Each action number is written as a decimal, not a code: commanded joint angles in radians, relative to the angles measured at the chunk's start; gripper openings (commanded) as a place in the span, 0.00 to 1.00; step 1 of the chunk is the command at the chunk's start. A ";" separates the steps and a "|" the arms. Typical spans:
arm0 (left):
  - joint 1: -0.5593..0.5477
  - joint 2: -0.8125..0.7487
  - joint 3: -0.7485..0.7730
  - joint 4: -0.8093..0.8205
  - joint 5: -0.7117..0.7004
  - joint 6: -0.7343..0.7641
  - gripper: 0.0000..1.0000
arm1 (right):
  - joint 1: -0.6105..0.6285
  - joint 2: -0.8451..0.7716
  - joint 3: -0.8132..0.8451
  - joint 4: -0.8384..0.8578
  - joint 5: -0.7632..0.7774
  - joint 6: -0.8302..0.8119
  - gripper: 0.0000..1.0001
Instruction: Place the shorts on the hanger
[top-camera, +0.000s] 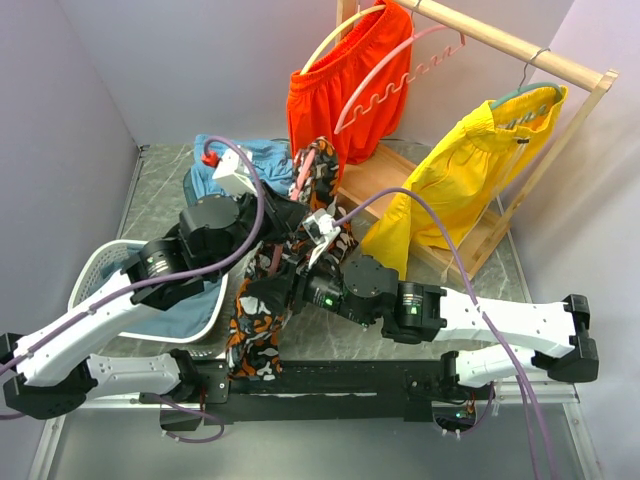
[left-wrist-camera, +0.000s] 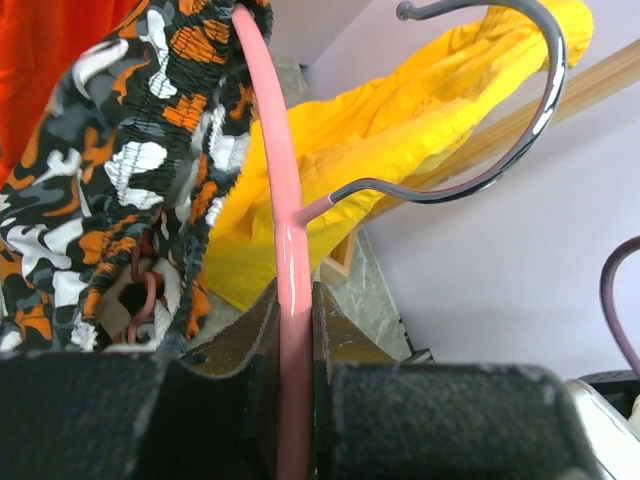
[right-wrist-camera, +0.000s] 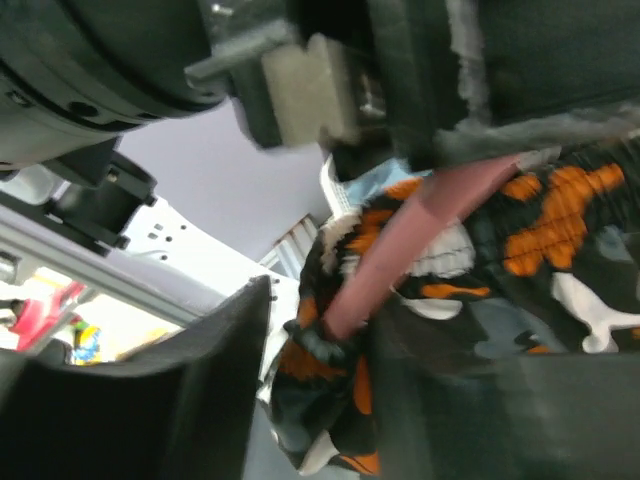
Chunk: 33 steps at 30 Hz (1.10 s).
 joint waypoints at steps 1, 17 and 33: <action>-0.009 0.017 0.048 0.124 0.008 0.009 0.01 | 0.002 -0.048 -0.018 0.075 -0.062 0.044 0.31; -0.009 -0.029 0.106 -0.024 0.077 0.045 0.61 | 0.007 -0.104 -0.007 0.040 -0.039 0.145 0.00; -0.009 -0.185 0.143 -0.153 -0.079 0.084 0.86 | 0.088 -0.205 -0.130 -0.031 0.125 0.312 0.00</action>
